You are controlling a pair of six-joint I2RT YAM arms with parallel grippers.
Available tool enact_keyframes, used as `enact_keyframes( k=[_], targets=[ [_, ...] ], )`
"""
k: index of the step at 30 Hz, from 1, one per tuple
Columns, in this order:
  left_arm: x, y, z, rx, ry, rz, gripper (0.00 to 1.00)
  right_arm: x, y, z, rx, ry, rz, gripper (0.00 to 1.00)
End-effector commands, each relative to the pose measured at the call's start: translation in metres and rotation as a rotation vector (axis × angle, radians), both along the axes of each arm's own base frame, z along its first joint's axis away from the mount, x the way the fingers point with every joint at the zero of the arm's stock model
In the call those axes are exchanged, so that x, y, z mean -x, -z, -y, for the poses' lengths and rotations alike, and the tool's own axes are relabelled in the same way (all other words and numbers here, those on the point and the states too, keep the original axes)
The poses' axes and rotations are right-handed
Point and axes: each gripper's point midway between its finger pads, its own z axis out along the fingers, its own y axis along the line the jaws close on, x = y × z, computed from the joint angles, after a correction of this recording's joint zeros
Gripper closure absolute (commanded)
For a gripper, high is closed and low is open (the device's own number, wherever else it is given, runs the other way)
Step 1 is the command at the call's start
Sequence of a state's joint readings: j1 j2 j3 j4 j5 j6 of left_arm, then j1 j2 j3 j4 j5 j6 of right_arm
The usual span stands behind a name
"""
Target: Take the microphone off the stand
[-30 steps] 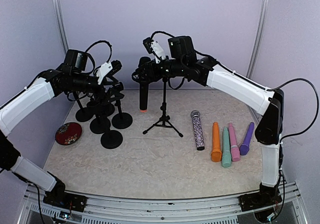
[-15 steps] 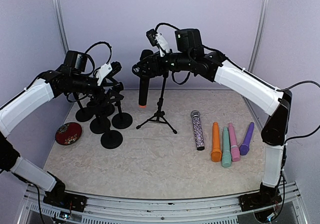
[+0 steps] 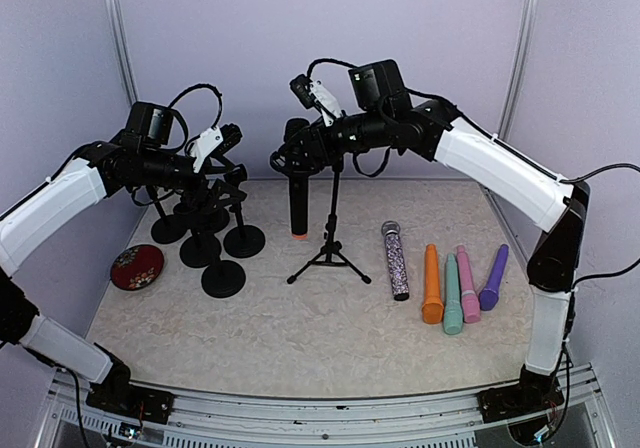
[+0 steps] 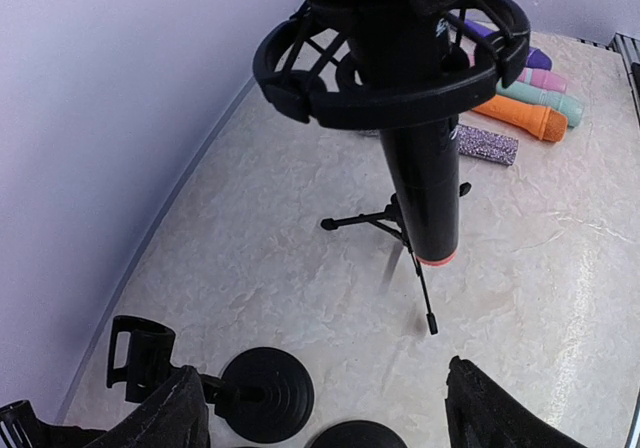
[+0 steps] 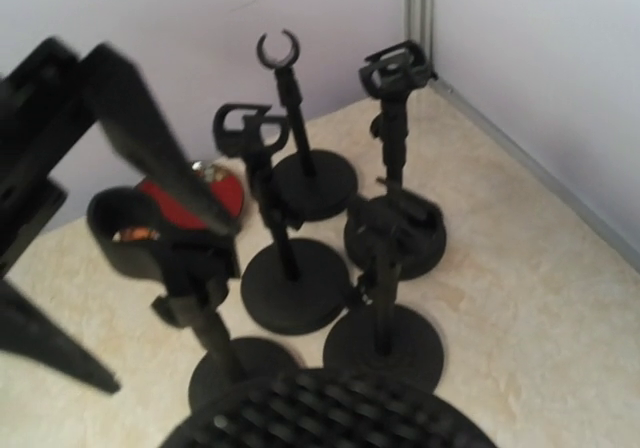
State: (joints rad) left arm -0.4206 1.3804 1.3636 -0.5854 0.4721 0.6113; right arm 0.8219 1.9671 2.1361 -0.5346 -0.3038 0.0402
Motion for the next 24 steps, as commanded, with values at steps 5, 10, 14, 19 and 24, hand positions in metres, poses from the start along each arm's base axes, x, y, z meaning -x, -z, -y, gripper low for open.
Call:
enact_keyframes(
  k=[5, 10, 14, 19, 24],
  targets=[
    [0.008, -0.001, 0.002, 0.006, 0.021, -0.009, 0.2, 0.015, -0.019, 0.015, -0.006, -0.029, 0.036, 0.5],
    [0.007, -0.001, 0.001, 0.0, 0.017, -0.006, 0.2, 0.013, -0.013, 0.013, -0.022, -0.019, 0.018, 0.3],
    [0.007, -0.001, 0.0, -0.002, 0.017, -0.007, 0.2, 0.014, -0.015, 0.013, -0.034, -0.023, 0.011, 0.28],
    [0.008, 0.0, 0.0, -0.003, 0.018, -0.008, 0.2, 0.019, -0.02, 0.019, -0.062, -0.021, 0.003, 0.23],
    [0.008, 0.001, 0.001, -0.003, 0.021, -0.012, 0.2, 0.027, -0.031, 0.029, -0.136, -0.049, -0.007, 0.15]
  ],
)
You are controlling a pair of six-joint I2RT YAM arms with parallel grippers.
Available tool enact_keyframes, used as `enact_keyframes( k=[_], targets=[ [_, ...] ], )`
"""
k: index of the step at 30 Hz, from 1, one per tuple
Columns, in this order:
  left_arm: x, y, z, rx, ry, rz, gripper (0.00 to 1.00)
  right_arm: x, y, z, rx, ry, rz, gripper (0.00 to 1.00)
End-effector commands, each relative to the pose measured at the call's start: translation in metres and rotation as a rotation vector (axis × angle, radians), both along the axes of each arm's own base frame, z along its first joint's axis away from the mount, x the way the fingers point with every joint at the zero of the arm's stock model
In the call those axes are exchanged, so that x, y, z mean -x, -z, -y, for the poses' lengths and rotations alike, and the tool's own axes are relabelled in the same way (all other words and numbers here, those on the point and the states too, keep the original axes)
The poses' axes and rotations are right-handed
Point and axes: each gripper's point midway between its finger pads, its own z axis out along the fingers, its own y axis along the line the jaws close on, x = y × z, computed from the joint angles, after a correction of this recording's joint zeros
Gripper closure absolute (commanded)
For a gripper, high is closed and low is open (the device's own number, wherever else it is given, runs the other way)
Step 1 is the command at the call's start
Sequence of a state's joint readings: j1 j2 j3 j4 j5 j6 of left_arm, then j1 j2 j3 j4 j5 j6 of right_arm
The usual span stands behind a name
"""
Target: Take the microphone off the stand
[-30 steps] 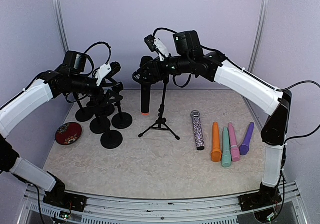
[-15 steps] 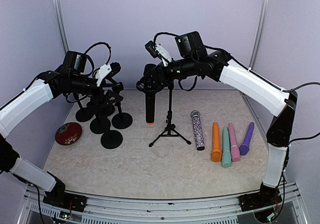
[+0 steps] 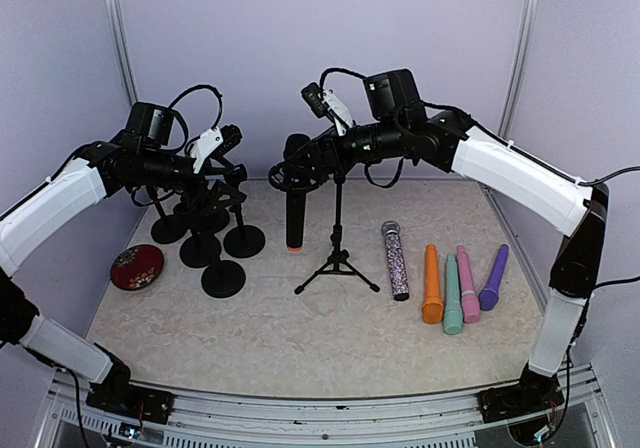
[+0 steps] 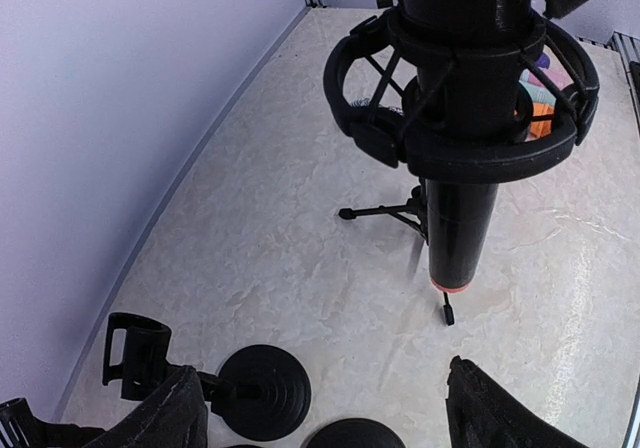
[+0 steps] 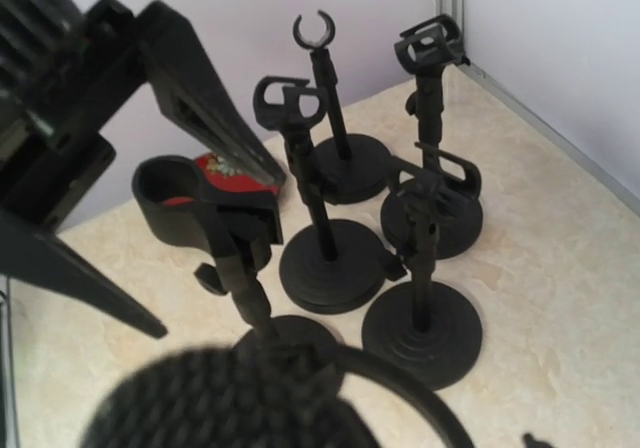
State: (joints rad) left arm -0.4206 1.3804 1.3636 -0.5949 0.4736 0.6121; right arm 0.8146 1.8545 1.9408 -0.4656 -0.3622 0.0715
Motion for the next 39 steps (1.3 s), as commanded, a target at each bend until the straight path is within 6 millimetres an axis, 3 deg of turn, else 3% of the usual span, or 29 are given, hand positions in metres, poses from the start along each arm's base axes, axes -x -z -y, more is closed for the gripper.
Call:
enact_keyframes(
  k=[1, 23, 27, 33, 39],
  targets=[
    [0.007, -0.001, 0.001, 0.001, 0.019, -0.003, 0.2, 0.008, -0.042, 0.015, -0.126, -0.011, 0.039, 0.15],
    [0.008, -0.002, -0.002, -0.009, 0.016, 0.009, 0.2, 0.001, -0.008, -0.006, -0.093, -0.058, -0.051, 0.22],
    [0.008, -0.003, -0.002, -0.008, 0.016, 0.012, 0.2, 0.001, -0.017, -0.007, -0.111, -0.054, -0.029, 0.35],
    [0.008, -0.003, -0.003, -0.009, 0.012, 0.011, 0.2, 0.012, -0.05, 0.0, -0.196, -0.061, 0.043, 0.65],
    [0.008, -0.003, -0.003, -0.006, 0.014, 0.01, 0.2, 0.018, -0.082, 0.007, -0.228, -0.063, 0.107, 0.74]
  ],
)
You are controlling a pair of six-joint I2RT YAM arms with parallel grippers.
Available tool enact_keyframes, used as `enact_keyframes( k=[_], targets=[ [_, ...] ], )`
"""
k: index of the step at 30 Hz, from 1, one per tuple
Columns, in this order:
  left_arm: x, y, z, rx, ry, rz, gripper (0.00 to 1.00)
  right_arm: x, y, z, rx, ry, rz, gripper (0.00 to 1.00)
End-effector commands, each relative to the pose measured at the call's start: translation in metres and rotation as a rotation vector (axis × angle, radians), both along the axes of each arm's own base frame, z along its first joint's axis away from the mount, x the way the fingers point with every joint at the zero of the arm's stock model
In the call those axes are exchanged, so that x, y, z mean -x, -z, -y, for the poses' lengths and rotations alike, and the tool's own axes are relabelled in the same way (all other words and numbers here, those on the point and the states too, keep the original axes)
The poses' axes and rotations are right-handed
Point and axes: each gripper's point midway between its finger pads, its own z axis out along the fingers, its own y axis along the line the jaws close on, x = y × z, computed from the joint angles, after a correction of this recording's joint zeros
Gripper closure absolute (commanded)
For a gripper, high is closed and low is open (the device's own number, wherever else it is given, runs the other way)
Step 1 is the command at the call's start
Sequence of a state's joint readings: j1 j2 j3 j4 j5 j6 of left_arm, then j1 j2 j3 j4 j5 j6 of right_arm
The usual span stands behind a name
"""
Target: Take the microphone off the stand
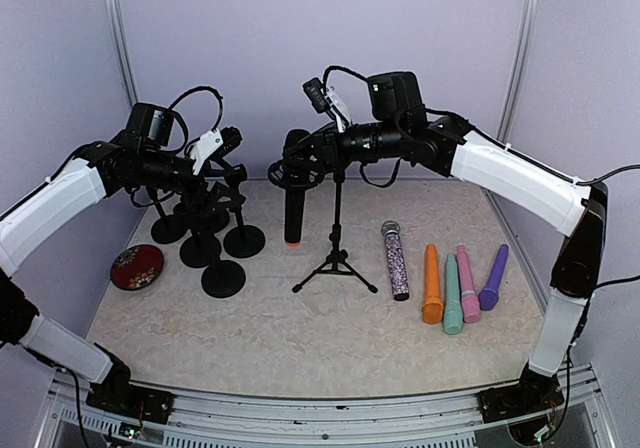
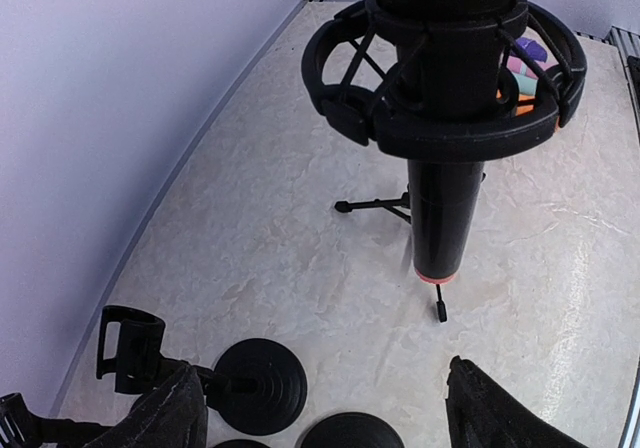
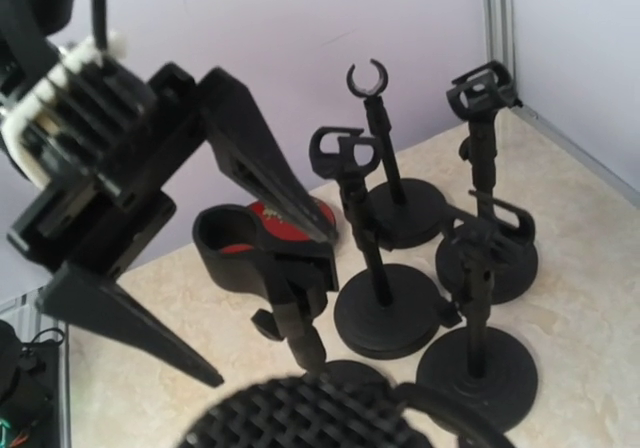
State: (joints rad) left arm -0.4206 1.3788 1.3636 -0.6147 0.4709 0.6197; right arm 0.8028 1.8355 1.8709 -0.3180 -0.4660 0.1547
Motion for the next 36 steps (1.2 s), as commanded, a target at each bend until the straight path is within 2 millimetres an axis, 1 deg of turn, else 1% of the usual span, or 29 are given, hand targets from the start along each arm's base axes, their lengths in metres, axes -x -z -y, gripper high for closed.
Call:
enact_keyframes(
  k=[1, 8, 13, 15, 18, 21, 25, 30, 33, 36],
  targets=[
    [0.005, -0.007, -0.001, 0.006, 0.012, 0.022, 0.2, 0.012, -0.073, 0.015, -0.11, 0.011, 0.143, 0.74],
    [0.006, -0.006, -0.001, 0.005, 0.015, 0.018, 0.21, 0.017, -0.107, 0.023, -0.127, 0.019, 0.217, 0.74],
    [0.008, -0.005, -0.002, -0.001, 0.016, 0.02, 0.2, 0.02, -0.139, 0.038, -0.15, 0.064, 0.298, 0.74],
    [0.008, -0.005, -0.003, -0.001, 0.016, 0.021, 0.2, 0.023, -0.154, 0.046, -0.171, 0.083, 0.331, 0.74],
    [0.009, -0.004, -0.003, -0.002, 0.017, 0.019, 0.2, 0.028, -0.171, 0.055, -0.2, 0.101, 0.368, 0.74],
    [0.009, -0.005, -0.003, -0.002, 0.017, 0.022, 0.2, 0.033, -0.181, 0.059, -0.226, 0.094, 0.381, 0.74],
    [0.01, -0.004, -0.003, -0.002, 0.018, 0.02, 0.2, 0.038, -0.188, 0.063, -0.26, 0.073, 0.362, 0.74],
    [0.011, -0.003, -0.003, -0.003, 0.018, 0.019, 0.21, 0.049, -0.208, 0.072, -0.321, 0.057, 0.366, 0.75],
    [0.012, -0.003, -0.004, -0.004, 0.019, 0.019, 0.21, 0.053, -0.223, 0.085, -0.357, 0.087, 0.379, 0.76],
    [0.012, -0.003, -0.005, -0.005, 0.017, 0.019, 0.21, 0.048, -0.232, 0.104, -0.373, 0.161, 0.389, 0.77]
  ],
)
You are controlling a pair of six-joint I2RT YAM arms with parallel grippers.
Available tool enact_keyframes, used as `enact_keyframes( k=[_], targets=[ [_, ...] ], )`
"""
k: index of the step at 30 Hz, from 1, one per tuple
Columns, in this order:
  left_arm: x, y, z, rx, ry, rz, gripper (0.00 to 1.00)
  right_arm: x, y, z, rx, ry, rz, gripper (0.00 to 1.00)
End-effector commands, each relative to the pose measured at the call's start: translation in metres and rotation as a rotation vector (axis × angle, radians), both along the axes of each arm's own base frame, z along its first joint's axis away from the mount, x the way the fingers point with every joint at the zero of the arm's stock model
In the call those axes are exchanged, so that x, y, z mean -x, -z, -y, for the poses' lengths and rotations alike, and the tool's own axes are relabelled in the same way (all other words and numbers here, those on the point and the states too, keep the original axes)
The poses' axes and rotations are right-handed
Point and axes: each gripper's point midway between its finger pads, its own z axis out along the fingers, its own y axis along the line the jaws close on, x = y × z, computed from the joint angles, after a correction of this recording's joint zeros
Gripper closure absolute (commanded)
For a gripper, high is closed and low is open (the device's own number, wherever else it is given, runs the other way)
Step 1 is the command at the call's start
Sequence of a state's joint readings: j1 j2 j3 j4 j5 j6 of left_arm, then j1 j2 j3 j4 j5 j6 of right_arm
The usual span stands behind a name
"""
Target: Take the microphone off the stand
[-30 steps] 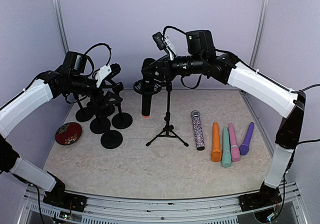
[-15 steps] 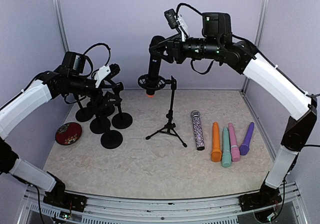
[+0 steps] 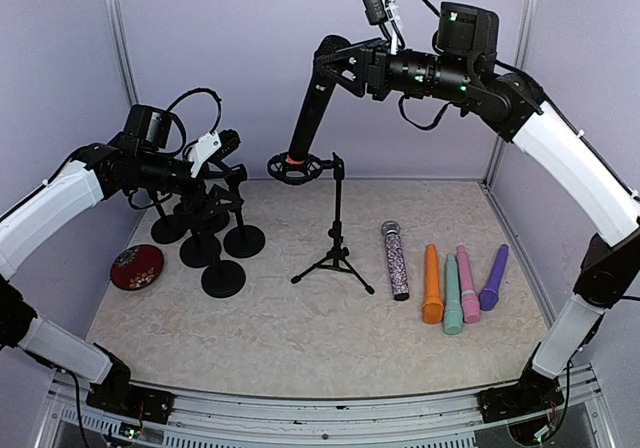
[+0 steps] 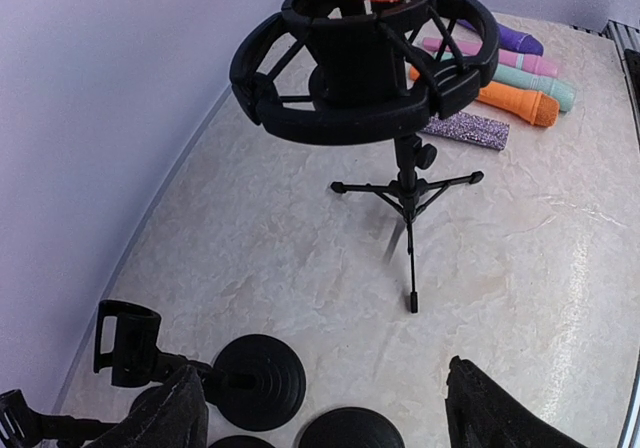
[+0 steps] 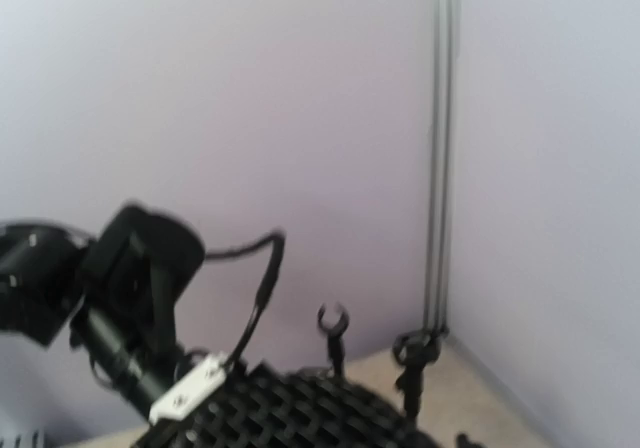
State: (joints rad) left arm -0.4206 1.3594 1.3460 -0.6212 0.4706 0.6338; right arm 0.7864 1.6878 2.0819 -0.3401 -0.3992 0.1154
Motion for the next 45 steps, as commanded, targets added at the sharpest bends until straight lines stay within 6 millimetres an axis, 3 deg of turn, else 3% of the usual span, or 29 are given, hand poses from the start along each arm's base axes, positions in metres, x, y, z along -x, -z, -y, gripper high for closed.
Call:
enact_keyframes(
  k=[1, 5, 8, 14, 20, 25, 32, 40, 45],
  targets=[
    [0.007, -0.004, -0.002, 0.003, 0.01, 0.013, 0.21, 0.013, -0.068, 0.054, -0.164, 0.105, 0.106, 0.77],
    [0.007, -0.003, -0.003, 0.003, 0.009, 0.01, 0.21, -0.016, -0.053, 0.1, -0.204, 0.272, 0.04, 0.8],
    [0.005, 0.0, -0.004, -0.003, 0.003, -0.002, 0.2, -0.034, -0.029, 0.14, -0.242, 0.377, -0.032, 0.83],
    [-0.001, -0.002, -0.008, 0.005, -0.016, -0.016, 0.15, -0.064, 0.052, 0.214, -0.259, 0.584, -0.215, 0.82],
    [-0.001, -0.004, -0.009, 0.01, -0.01, -0.017, 0.15, -0.09, 0.118, 0.266, -0.275, 0.772, -0.371, 0.86],
    [0.0, -0.005, -0.01, 0.012, -0.004, -0.018, 0.15, -0.114, 0.188, 0.307, -0.267, 0.928, -0.519, 0.88],
    [0.002, -0.003, -0.011, 0.011, -0.006, -0.026, 0.15, -0.147, 0.265, 0.327, -0.262, 0.992, -0.692, 0.9],
    [0.003, -0.001, -0.012, 0.003, -0.007, -0.027, 0.15, -0.196, 0.318, 0.325, -0.25, 0.972, -0.848, 0.93],
    [0.004, 0.002, -0.014, -0.004, -0.008, -0.024, 0.15, -0.215, 0.342, 0.321, -0.175, 0.965, -0.904, 0.94]
  ],
)
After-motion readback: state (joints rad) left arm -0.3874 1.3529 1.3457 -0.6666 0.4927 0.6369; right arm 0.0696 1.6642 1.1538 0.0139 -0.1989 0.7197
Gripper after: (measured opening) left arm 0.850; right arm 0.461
